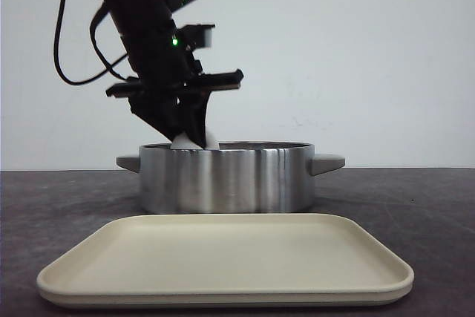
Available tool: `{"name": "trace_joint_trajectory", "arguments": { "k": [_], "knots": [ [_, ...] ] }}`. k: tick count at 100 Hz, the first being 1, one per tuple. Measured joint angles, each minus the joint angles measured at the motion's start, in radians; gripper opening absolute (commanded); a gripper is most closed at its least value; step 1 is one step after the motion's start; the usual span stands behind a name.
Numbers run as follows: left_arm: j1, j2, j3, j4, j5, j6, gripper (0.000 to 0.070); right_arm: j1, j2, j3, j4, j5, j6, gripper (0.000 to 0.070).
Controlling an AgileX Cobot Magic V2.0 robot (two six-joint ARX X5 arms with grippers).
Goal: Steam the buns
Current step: 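Lower the bun into the steamer and open the left gripper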
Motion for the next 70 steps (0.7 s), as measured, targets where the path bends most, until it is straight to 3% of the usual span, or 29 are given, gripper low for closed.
{"name": "trace_joint_trajectory", "arguments": {
  "k": [6, 22, 28, 50, 55, 67, 70],
  "knots": [
    [-0.001, 0.003, 0.0, -0.001, 0.002, 0.0, 0.0133, 0.0, 0.0, 0.0, 0.0, 0.0, 0.001, 0.0017],
    [0.0, 0.003, 0.0, 0.0, 0.002, 0.0, 0.0561, 0.0, 0.0, 0.0, 0.0, 0.0, 0.003, 0.0017],
    [0.0, 0.003, 0.0, -0.001, 0.002, 0.0, 0.0619, 0.0, 0.0, 0.0, 0.0, 0.0, 0.006, 0.0017],
    [0.0, 0.003, 0.067, -0.143, 0.002, 0.0, 0.0607, 0.0, 0.0, 0.0, -0.001, 0.001, 0.01, 0.0017],
    [0.0, 0.003, 0.11, -0.186, 0.002, -0.001, 0.0514, 0.0, 0.0, 0.0, -0.003, 0.006, 0.009, 0.0017],
    [0.0, -0.019, 0.184, -0.221, 0.002, -0.016, 0.0181, 0.0, 0.0, 0.0, -0.031, 0.076, -0.009, 0.0017],
    [0.0, -0.039, 0.184, -0.218, 0.002, -0.023, 0.0132, 0.0, 0.0, -0.002, -0.037, 0.099, -0.016, 0.0017]
  ]
}}
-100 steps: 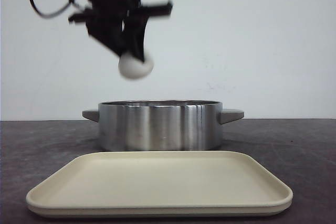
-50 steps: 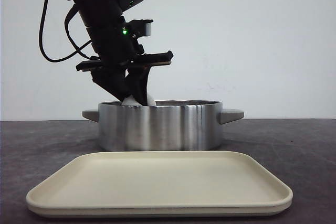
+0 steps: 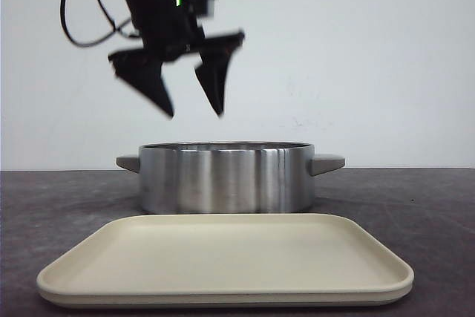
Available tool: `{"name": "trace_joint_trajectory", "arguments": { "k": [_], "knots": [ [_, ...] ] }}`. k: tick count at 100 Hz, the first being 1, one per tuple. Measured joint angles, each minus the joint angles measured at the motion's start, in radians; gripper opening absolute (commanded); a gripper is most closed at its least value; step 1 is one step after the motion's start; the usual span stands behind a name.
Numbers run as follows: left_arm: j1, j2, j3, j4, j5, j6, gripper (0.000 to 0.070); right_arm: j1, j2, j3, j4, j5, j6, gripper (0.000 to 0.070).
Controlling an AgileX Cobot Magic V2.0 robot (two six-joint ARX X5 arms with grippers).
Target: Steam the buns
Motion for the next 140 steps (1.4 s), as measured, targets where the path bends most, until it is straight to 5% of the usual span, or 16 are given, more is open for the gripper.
{"name": "trace_joint_trajectory", "arguments": {
  "k": [7, 33, 78, 94, 140],
  "knots": [
    [0.0, -0.062, 0.0, 0.009, 0.0, -0.024, 0.0, 0.0, -0.003, -0.011, -0.01, 0.051, -0.018, 0.0017],
    [0.0, -0.383, -0.003, 0.045, 0.0, -0.061, 0.0, 0.0, -0.095, -0.196, 0.066, 0.105, -0.049, 0.0017],
    [-0.006, -0.964, -0.487, 0.048, 0.0, -0.079, 0.0, 0.0, -0.498, -0.897, 0.725, 0.059, -0.046, 0.0017],
    [-0.006, -1.072, -0.621, 0.037, 0.0, -0.113, 0.0, 0.0, -0.502, -0.904, 0.748, 0.058, -0.042, 0.0017],
    [-0.006, -1.097, -0.622, 0.035, 0.0, -0.125, 0.0, 0.0, -0.502, -0.904, 0.748, 0.058, -0.041, 0.0017]
  ]
}}
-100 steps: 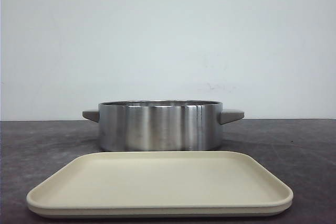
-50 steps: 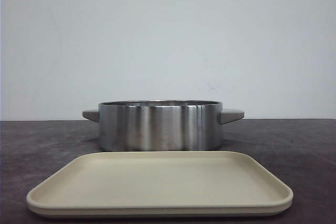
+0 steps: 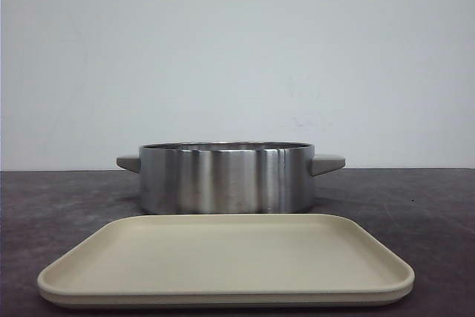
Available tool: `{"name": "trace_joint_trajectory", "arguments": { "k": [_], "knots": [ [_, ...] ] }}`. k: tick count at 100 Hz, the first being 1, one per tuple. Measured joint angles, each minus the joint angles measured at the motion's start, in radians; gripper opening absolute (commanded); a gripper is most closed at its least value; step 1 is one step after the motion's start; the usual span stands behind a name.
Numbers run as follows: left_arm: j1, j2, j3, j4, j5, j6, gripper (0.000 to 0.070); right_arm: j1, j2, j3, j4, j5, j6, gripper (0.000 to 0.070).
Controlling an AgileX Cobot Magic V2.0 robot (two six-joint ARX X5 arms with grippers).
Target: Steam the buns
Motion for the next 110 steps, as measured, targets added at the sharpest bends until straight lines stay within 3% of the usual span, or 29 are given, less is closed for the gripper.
{"name": "trace_joint_trajectory", "arguments": {
  "k": [35, 42, 54, 66, 83, 100, 110],
  "knots": [
    [0.0, 0.0, 0.0, 0.0, 0.0, 0.0, 0.0, 0.0, 0.0, 0.0, 0.0, 0.001, 0.0, 0.0017],
    [0.0, 0.0, 0.0, 0.0, 0.0, 0.0, 0.0, -0.013, 0.0, 0.0, -0.006, 0.03, 0.0, 0.0017],
    [0.0, 0.0, 0.0, 0.0, 0.0, 0.0, 0.0, -0.102, -0.009, 0.0, -0.095, 0.047, 0.0, 0.0017],
    [0.0, 0.0, 0.0, 0.0, 0.0, 0.0, 0.0, -0.222, -0.04, -0.053, -0.134, 0.007, -0.017, 0.0017],
    [0.0, 0.0, 0.0, 0.0, 0.0, 0.0, 0.0, -0.392, -0.117, -0.251, 0.014, -0.041, -0.079, 0.0017],
    [0.0, 0.0, 0.0, 0.0, 0.0, 0.0, 0.0, -0.562, -0.265, -0.497, 0.2, -0.219, -0.102, 0.0017],
    [0.0, 0.0, 0.0, 0.0, 0.0, 0.0, 0.0, -0.653, -0.355, -0.613, 0.288, -0.281, -0.103, 0.0017]
  ]
}}
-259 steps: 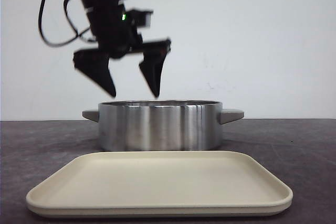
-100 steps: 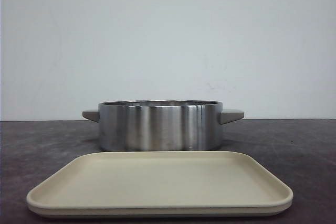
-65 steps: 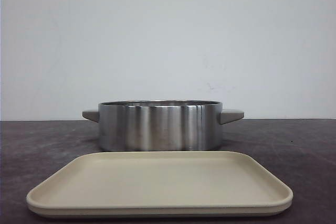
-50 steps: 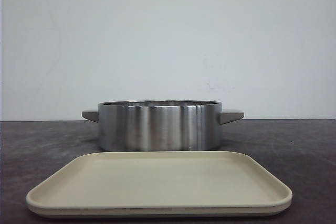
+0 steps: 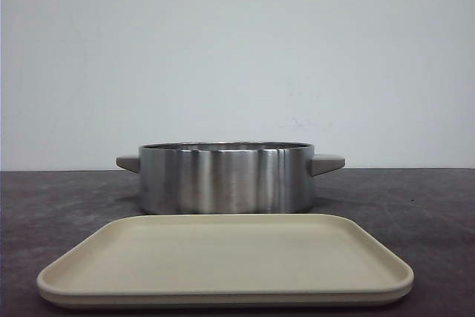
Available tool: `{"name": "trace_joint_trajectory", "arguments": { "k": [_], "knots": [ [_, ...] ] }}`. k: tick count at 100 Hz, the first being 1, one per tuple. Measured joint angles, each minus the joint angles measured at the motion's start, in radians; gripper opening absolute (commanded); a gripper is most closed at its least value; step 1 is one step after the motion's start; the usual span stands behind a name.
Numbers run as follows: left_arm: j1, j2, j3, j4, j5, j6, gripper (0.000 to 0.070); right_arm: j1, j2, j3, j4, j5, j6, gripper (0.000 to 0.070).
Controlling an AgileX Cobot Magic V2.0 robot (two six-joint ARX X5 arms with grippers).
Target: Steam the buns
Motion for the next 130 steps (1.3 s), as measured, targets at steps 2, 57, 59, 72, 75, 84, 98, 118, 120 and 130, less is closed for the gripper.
{"name": "trace_joint_trajectory", "arguments": {
  "k": [2, 57, 59, 72, 75, 84, 98, 118, 120, 130],
  "knots": [
    [0.0, 0.0, 0.0, 0.0, 0.0, 0.0, 0.0, -0.015, -0.016, -0.018, 0.001, -0.011, 0.0, 0.0017],
    [0.0, 0.0, 0.0, 0.0, 0.0, 0.0, 0.0, -0.102, -0.224, -0.19, -0.235, -0.034, -0.003, 0.0017],
    [0.0, 0.0, 0.0, 0.0, 0.0, 0.0, 0.0, -0.102, -0.224, -0.19, -0.235, -0.035, -0.003, 0.0017],
    [0.0, 0.0, 0.0, 0.0, 0.0, 0.0, 0.0, -0.103, -0.224, -0.19, -0.235, -0.035, -0.003, 0.0017],
    [0.0, 0.0, 0.0, 0.0, 0.0, 0.0, 0.0, -0.103, -0.224, -0.19, -0.235, -0.034, -0.003, 0.0017],
    [0.0, 0.0, 0.0, 0.0, 0.0, 0.0, 0.0, -0.108, -0.224, -0.19, -0.235, -0.035, -0.003, 0.0017],
    [0.0, 0.0, 0.0, 0.0, 0.0, 0.0, 0.0, -0.109, -0.224, -0.19, -0.232, -0.034, -0.003, 0.0017],
    [-0.001, 0.0, 0.0, 0.0, 0.0, 0.0, 0.0, -0.109, -0.224, -0.19, -0.232, -0.034, -0.003, 0.0017],
    [-0.001, 0.0, 0.0, 0.0, 0.0, 0.0, 0.0, -0.109, -0.224, -0.19, -0.232, -0.034, -0.003, 0.0017],
    [-0.001, 0.0, 0.0, 0.0, 0.0, 0.0, 0.0, -0.109, -0.224, -0.19, -0.232, -0.034, -0.003, 0.0017]
  ]
}}
